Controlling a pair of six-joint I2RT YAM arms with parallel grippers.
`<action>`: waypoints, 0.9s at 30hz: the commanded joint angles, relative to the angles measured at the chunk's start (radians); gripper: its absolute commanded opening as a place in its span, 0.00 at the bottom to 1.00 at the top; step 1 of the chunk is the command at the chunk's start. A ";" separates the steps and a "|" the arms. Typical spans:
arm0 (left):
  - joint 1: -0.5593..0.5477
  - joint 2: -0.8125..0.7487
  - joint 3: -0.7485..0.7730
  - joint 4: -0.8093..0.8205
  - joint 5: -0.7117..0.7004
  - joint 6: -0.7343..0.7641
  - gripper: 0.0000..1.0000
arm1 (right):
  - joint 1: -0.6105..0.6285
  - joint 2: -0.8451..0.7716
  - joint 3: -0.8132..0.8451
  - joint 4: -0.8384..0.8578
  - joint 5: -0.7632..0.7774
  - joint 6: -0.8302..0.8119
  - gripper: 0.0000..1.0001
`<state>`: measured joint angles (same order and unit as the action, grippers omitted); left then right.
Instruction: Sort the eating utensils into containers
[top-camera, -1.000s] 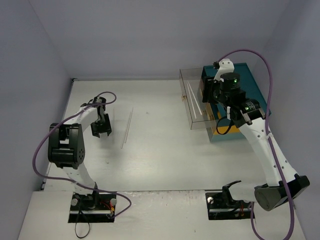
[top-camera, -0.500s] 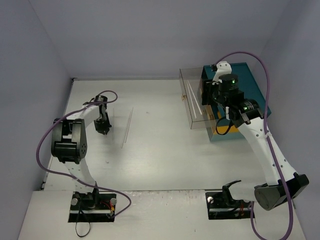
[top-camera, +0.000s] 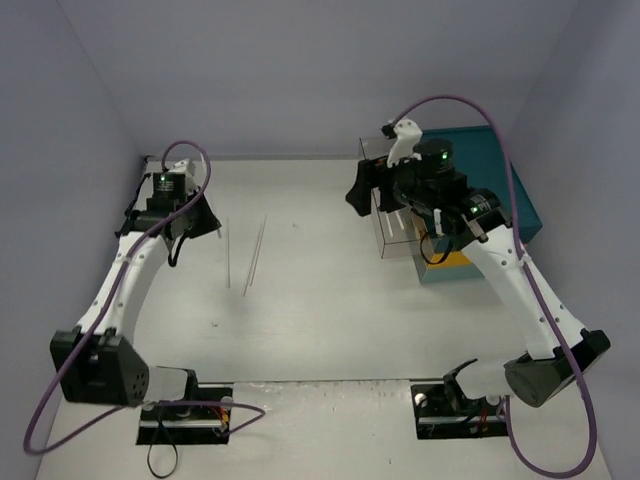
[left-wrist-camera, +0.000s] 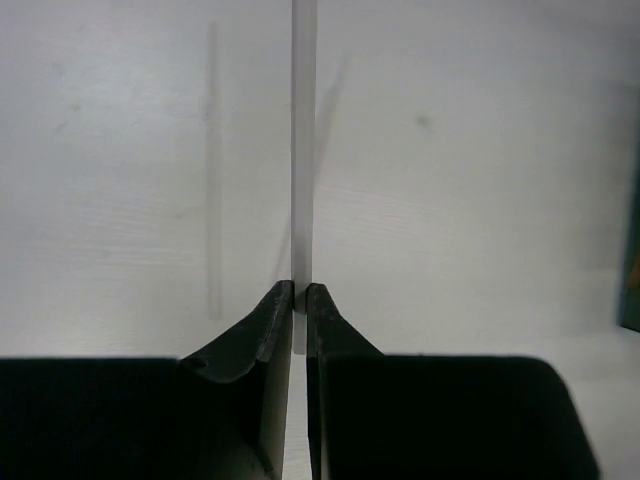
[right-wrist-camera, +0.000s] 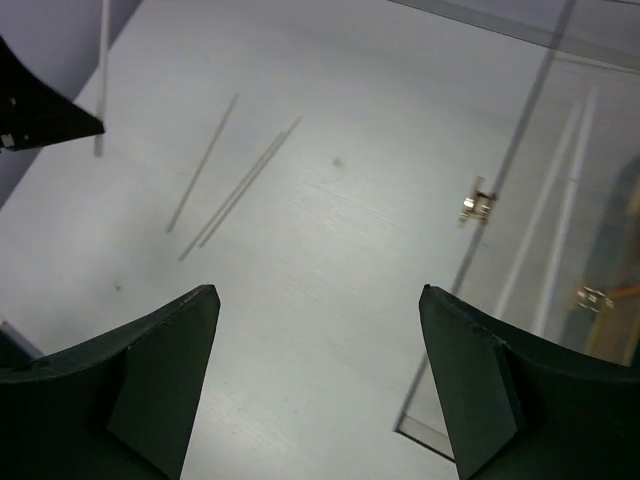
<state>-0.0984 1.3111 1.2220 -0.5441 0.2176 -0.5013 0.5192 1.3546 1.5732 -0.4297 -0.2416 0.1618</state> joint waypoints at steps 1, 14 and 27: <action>-0.094 -0.107 0.039 0.165 0.162 -0.110 0.00 | 0.057 0.044 0.065 0.120 -0.114 0.097 0.78; -0.416 -0.189 -0.038 0.565 0.156 -0.307 0.00 | 0.140 0.122 0.084 0.326 -0.205 0.221 0.66; -0.534 -0.151 -0.023 0.618 0.108 -0.310 0.00 | 0.153 0.142 0.044 0.393 -0.158 0.221 0.22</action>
<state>-0.6183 1.1658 1.1648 -0.0343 0.3464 -0.7992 0.6636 1.5017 1.6126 -0.1332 -0.4098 0.3911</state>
